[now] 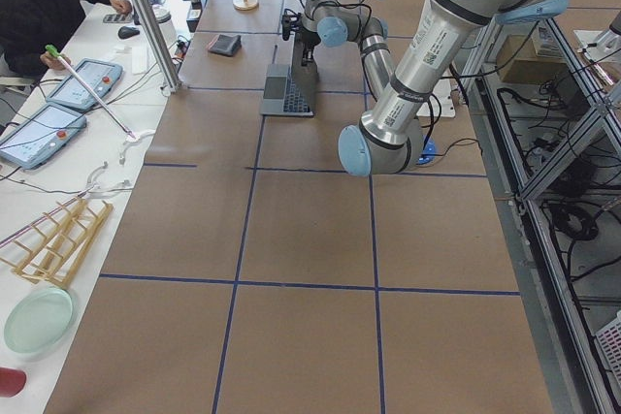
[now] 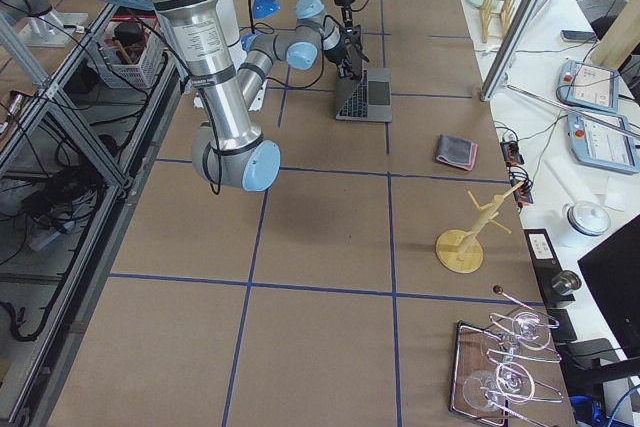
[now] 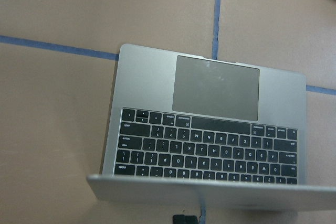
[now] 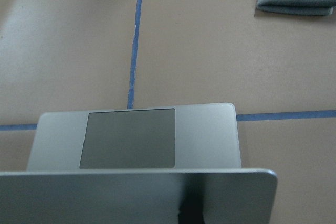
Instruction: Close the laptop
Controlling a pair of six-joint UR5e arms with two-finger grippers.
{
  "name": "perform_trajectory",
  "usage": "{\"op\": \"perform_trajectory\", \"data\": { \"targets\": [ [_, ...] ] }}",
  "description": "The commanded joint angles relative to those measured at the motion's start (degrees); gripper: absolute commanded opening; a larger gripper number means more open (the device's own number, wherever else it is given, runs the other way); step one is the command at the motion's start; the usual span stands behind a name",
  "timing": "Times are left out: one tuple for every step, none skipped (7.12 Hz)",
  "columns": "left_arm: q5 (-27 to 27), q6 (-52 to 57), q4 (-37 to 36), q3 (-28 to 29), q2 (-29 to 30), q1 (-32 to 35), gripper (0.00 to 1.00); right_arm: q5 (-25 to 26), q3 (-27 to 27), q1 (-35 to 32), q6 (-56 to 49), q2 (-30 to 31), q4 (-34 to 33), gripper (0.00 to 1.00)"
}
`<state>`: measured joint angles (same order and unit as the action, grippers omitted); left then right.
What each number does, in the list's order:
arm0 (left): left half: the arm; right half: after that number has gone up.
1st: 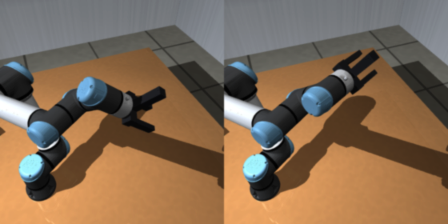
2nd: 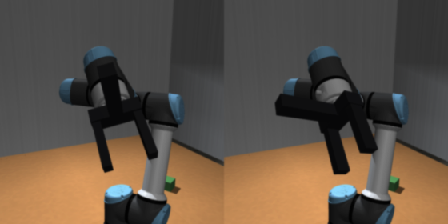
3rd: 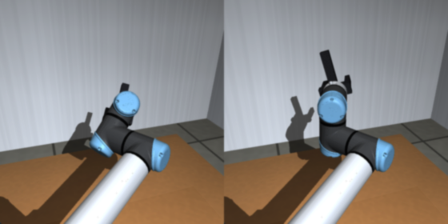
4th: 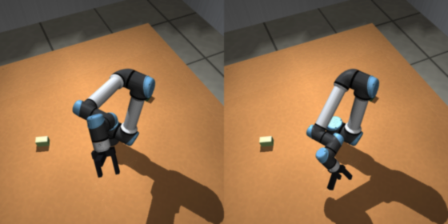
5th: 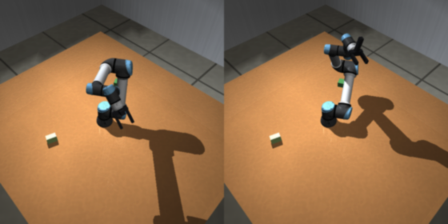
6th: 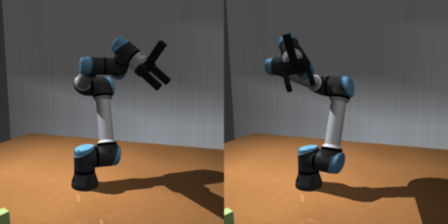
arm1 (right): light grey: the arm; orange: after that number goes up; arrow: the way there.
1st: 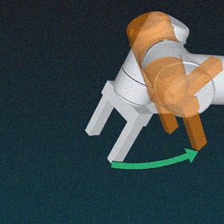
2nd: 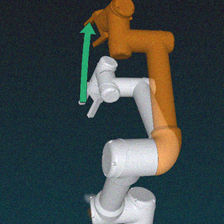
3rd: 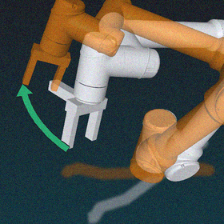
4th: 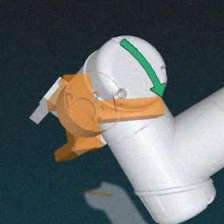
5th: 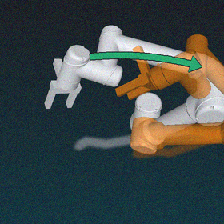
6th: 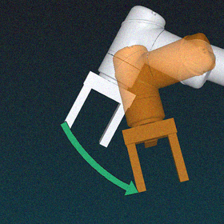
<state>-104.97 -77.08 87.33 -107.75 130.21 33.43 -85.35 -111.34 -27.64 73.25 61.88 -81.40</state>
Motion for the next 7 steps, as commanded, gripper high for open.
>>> {"op": "perform_trajectory", "data": {
  "targets": [
    [0.0,0.3,3.9,5.0,1.3,1.2,0.0,-1.4,4.2,-2.2,-0.9,-2.4,0.3,0.0],
    [-0.1,0.4,7.9,8.8,1.6,1.8,0.0,-1.5,5.4,-2.6,-1.2,-3.2,0.4,0.0],
    [-0.1,2.3,9.6,12.9,3.6,2.7,0.0,-2.6,6.1,-3.4,-1.2,-3.4,0.5,0.0],
    [-0.1,2.8,9.8,14.5,3.8,2.9,0.0,-5.0,7.1,-4.3,-1.4,-3.6,0.6,0.0],
    [-0.1,2.8,11.0,15.7,3.8,3.0,0.0,-5.1,10.2,-4.9,-1.3,-5.3,2.2,0.0],
    [-0.1,2.8,12.4,17.2,3.8,3.0,0.0,-5.3,13.0,-5.3,-1.3,-6.7,3.7,0.0],
    [-0.1,2.8,15.1,20.0,4.0,3.0,0.0,-6.0,15.9,-5.7,-1.4,-8.2,4.1,0.0]
  ]
}}
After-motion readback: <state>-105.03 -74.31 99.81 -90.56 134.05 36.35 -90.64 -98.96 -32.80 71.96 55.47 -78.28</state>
